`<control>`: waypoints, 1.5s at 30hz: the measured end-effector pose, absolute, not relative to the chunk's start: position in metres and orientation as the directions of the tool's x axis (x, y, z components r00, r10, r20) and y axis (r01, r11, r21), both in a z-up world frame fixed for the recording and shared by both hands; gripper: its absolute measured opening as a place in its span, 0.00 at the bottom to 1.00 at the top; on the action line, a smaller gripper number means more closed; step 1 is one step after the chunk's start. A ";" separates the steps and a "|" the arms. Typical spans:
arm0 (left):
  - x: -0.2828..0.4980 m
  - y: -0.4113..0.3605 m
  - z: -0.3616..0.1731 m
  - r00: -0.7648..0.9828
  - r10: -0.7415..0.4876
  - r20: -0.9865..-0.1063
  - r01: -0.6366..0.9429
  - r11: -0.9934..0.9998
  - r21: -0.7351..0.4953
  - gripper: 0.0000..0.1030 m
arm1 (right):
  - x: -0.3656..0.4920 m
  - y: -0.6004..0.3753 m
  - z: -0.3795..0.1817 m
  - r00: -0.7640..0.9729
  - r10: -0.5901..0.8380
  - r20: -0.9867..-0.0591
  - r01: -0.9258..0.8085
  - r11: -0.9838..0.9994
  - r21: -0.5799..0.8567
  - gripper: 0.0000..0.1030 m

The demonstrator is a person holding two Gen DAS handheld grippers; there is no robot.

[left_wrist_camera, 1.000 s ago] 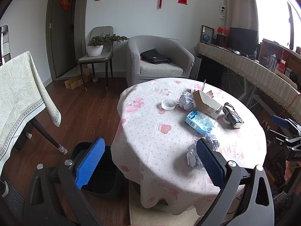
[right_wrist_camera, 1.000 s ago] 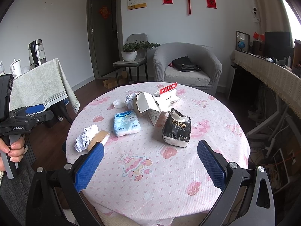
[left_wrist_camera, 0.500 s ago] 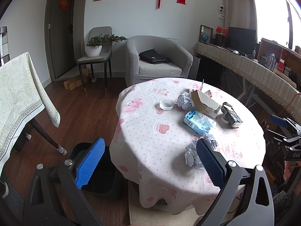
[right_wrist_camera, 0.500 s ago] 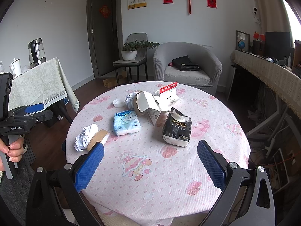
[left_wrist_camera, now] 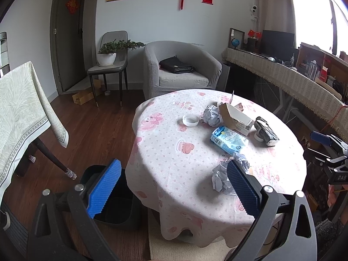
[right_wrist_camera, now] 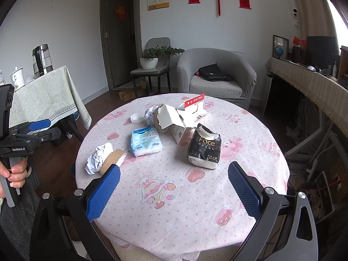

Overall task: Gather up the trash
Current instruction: 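Move the left tool toward the crumpled foil ball on the table, then grasp the crumpled foil ball with the left gripper and lift it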

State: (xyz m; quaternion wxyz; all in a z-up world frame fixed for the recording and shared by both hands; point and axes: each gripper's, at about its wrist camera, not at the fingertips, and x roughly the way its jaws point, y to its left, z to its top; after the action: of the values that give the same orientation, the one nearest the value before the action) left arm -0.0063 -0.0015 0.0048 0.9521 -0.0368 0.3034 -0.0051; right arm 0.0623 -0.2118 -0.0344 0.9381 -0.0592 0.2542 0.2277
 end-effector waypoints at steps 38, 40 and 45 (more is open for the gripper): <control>0.020 -0.063 -0.037 0.705 -0.212 -0.677 0.217 0.973 -0.079 0.58 | 0.065 -0.217 -0.031 0.756 0.415 -0.506 -0.448 0.892 0.062 0.97; 0.022 -0.065 -0.038 0.702 -0.209 -0.681 0.216 0.973 -0.076 0.57 | 0.064 -0.218 -0.031 0.756 0.417 -0.505 -0.449 0.891 0.064 0.97; 0.029 -0.071 -0.045 0.667 -0.249 -0.702 0.245 0.963 -0.109 0.47 | 0.063 -0.223 -0.033 0.751 0.416 -0.513 -0.449 0.891 0.067 0.97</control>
State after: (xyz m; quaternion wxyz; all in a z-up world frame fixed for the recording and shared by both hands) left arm 0.0287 -0.0712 -0.0446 0.9129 -0.0029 0.3850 -0.1353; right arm 0.0634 -0.2227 -0.0333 0.9352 -0.0302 0.2666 0.2312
